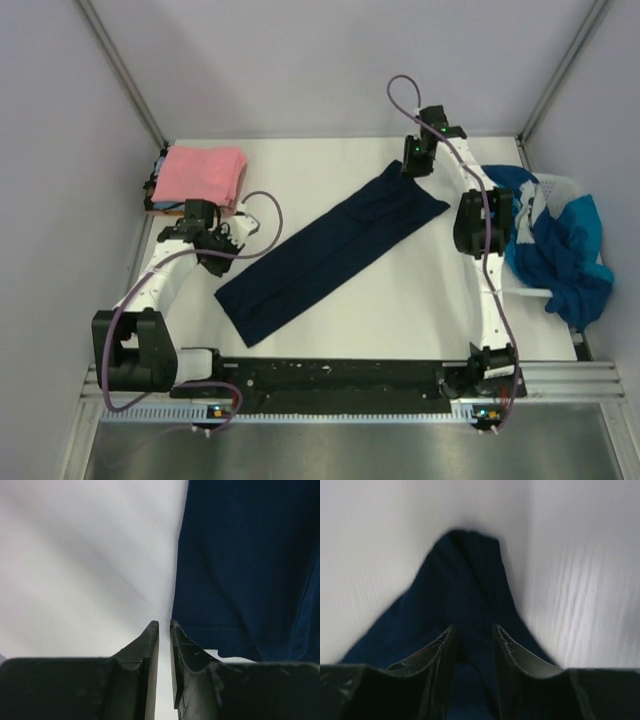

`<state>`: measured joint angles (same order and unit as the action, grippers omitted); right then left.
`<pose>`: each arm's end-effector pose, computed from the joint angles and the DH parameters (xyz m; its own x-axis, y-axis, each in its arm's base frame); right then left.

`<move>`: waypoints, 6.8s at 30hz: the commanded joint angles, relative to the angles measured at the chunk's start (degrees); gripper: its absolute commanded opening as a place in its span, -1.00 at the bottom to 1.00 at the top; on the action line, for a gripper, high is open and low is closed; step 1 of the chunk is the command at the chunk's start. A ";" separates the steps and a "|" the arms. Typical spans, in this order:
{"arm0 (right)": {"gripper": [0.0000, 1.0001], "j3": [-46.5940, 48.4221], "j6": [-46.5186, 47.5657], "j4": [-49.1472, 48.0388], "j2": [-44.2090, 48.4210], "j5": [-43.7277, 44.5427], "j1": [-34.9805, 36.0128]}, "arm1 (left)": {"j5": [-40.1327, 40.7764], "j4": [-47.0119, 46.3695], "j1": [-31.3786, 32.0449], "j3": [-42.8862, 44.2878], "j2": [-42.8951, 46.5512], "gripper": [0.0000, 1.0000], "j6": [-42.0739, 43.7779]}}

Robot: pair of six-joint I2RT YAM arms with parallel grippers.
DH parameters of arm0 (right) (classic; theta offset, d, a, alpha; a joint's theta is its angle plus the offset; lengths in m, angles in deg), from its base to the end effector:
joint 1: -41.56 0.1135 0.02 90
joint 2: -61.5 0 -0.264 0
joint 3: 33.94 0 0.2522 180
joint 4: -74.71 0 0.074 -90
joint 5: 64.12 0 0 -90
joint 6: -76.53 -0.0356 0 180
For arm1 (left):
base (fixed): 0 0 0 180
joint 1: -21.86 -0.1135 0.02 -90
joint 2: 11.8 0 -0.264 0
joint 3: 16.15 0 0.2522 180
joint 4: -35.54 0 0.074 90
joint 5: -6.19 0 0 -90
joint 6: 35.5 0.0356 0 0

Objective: Fold and stack the t-shirts

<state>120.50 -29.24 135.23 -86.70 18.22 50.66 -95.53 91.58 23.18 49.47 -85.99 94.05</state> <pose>0.5511 0.0931 0.1913 -0.8350 0.1390 -0.5324 -0.0069 0.9648 0.2628 0.2439 -0.0129 0.2316 -0.6266 0.6381 -0.4475 0.6596 0.7400 0.1315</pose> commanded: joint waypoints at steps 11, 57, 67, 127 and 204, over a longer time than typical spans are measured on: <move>0.00 -52.06 2.94 -5.63 40.01 13.63 0.04 | 6.01 -10.37 -0.53 -9.49 -8.07 -0.50 4.22; -0.09 -109.36 12.25 -50.15 90.44 -15.26 34.11 | -12.54 -10.11 41.57 -21.09 6.96 -0.07 14.33; 0.03 -119.16 36.77 -53.62 90.22 -14.57 56.01 | -13.06 -5.29 41.48 -20.83 12.22 -1.00 11.16; -1.00 -106.58 52.68 -27.96 73.14 -4.20 65.87 | -14.63 2.29 45.35 -19.60 8.72 -0.96 14.60; -1.00 -86.46 51.01 -44.92 59.96 -7.90 19.82 | -7.17 3.51 26.10 45.26 -40.94 -0.93 -7.12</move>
<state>30.62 20.42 92.94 -24.59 11.75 71.95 -103.47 94.99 49.65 91.87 -124.85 88.39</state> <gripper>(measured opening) 0.005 0.025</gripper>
